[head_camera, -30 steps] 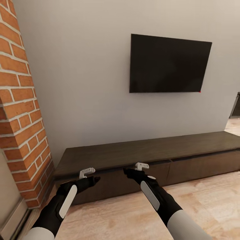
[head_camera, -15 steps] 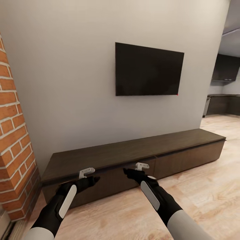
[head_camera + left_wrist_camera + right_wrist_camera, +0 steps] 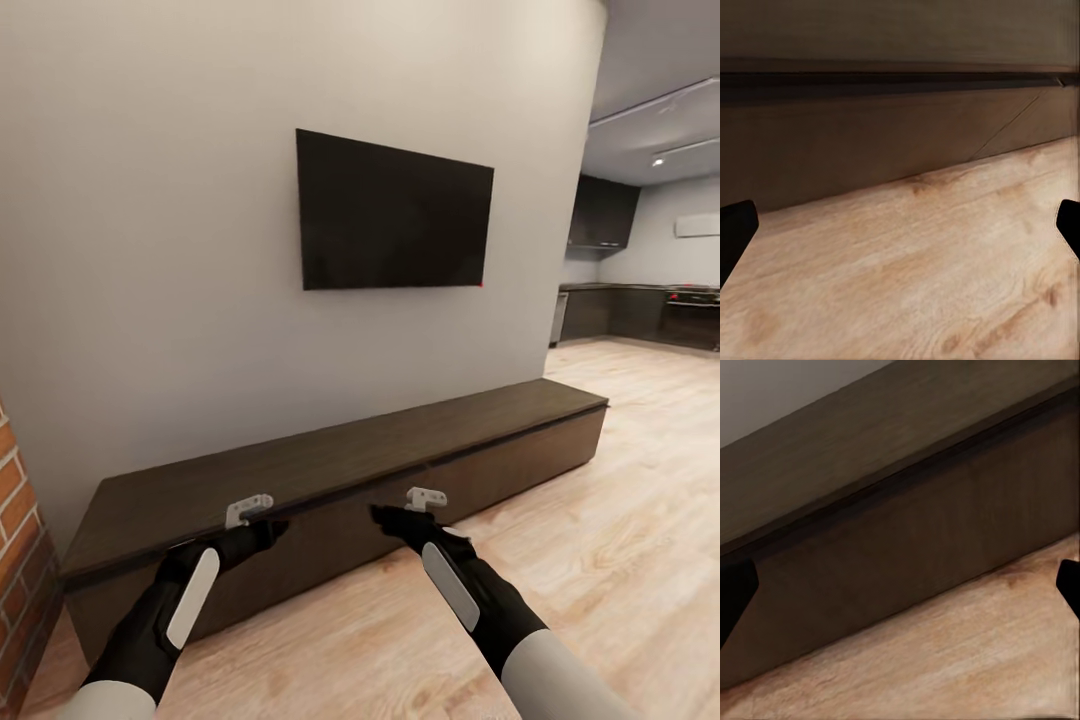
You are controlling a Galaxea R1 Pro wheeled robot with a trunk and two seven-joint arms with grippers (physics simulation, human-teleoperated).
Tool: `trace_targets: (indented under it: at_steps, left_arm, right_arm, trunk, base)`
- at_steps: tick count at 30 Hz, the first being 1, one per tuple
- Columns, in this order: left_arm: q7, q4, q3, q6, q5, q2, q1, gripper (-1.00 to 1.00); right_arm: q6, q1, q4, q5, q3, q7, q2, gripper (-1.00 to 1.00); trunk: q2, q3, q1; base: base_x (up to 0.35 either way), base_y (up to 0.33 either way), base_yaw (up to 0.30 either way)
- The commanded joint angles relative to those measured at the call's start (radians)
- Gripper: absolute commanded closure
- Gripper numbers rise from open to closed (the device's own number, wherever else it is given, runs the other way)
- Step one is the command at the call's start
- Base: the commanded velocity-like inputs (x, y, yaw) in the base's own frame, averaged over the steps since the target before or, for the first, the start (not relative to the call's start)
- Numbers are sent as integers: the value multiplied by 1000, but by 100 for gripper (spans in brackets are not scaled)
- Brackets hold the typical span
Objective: Place each of the two pumpkins and all three candles from the living room inside a cabinet in the living room (use any cabinet), then make sure every cabinet is closed, and position the cauldron so it is next to a table in the living room.
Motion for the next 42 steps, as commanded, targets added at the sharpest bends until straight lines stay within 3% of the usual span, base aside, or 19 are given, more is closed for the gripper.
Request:
trace_targets:
  at_steps: [1,10,13,16,18,21,23,26,32,36,39,42]
  left_arm:
    - [-3,-2,6,5,1,0,0,-100]
    - [-3,-3,6,5,-2,-2,0,-100]
    - [-3,-3,1,5,-4,-2,0,-100]
    - [-3,-2,-1,5,-4,-2,0,-100]
    - [-4,-2,-1,5,-4,-2,0,-100]
    - [-4,-2,-2,6,-4,-2,0,-100]
    - [-4,-2,-2,6,-4,-2,0,-100]
    - [-4,-2,-5,6,-4,-3,0,-100]
    - [-4,3,-47,6,-2,-3,1,-100]
    - [-5,9,-65,6,-2,-3,3,-100]
    - [-5,19,-97,5,-6,-2,30,-100]
    - [-5,28,-106,0,-5,-2,64,-100]
  right_arm:
    - [2,-1,-1,-10,3,-9,0,-100]
    - [3,-1,-1,-13,2,-10,-1,-100]
    - [4,-1,-10,-32,1,-11,-4,-100]
    - [7,2,-46,-76,-1,-14,-7,-100]
    - [21,4,-81,-143,-11,-16,-11,-100]
    - [45,16,-112,-235,-44,-18,-41,-100]
    - [47,39,-119,-265,-73,-17,-67,-100]
    - [45,79,-118,-279,-114,-17,-84,-100]
    - [50,184,-122,-286,-249,-13,-92,-100]
    - [37,243,-109,-286,-264,-7,-92,-100]
    - [33,256,-97,-288,-266,0,-92,-100]
    - [33,258,-71,-288,-266,8,-92,-100]
  trunk:
    - [-1,-1,0]
    - [-1,4,0]
    - [-1,7,0]
    - [-1,9,0]
    - [-1,11,0]
    - [-1,13,0]
    - [-1,15,0]
    - [-1,18,0]
    - [-1,24,0]
    - [-1,27,0]
    - [-1,30,0]
    - [-1,33,0]
  base:
    - [0,0,-275]
    - [0,0,-275]
    - [0,0,-273]
    - [0,0,-271]
    - [0,0,-259]
    - [0,0,-251]
    - [0,0,-248]
    - [-16,0,-248]
    - [-23,0,-247]
    - [-2,0,-247]
    - [24,-24,-247]
    - [52,-52,-247]
